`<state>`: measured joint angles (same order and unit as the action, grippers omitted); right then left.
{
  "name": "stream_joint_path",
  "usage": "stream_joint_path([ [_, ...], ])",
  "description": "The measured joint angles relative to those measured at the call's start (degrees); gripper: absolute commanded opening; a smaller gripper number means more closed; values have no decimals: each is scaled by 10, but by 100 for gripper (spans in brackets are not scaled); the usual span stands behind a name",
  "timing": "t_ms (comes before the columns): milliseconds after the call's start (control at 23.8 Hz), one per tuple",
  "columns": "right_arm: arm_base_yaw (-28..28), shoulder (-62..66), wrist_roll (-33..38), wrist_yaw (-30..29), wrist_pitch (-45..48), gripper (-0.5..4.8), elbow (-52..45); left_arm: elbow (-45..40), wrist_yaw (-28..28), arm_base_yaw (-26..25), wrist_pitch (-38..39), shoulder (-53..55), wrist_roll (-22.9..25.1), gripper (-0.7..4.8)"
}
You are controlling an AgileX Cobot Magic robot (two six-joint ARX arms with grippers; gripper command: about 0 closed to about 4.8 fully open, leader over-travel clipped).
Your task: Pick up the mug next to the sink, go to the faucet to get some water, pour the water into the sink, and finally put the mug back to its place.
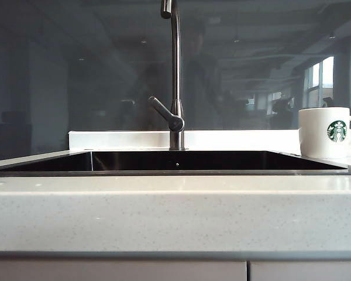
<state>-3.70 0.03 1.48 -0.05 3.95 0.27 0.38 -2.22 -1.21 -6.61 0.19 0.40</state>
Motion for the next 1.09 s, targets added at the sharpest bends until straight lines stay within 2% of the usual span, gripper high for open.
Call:
stream_joint_path([
  [379,0,0,9,0,9,-6,0,0,0,0,0,0,0,-3],
  [505,0,0,76,17,79,-6,1,0,-2,0,-26,0,-13,-5],
  [547,0,6,116,33,86,-6,12,0,-2,0,-62,0,-33,-5],
  [674,-1,43,143,42,87,-6,49,8,-2,0,-110,0,-52,-5],
  [842,-11,189,97,63,111,-5,125,35,-2,0,-120,36,-52,-5],
  [926,-36,297,78,60,156,-5,151,43,-2,0,-126,76,-52,-5],
  [1010,-73,435,57,35,232,-3,179,45,-6,0,-168,131,-52,-5],
  [1052,-101,507,38,0,283,1,186,46,-16,0,-200,174,-52,-5],
  [1094,-116,541,34,-28,311,31,190,48,-23,0,-219,199,-52,-5],
])
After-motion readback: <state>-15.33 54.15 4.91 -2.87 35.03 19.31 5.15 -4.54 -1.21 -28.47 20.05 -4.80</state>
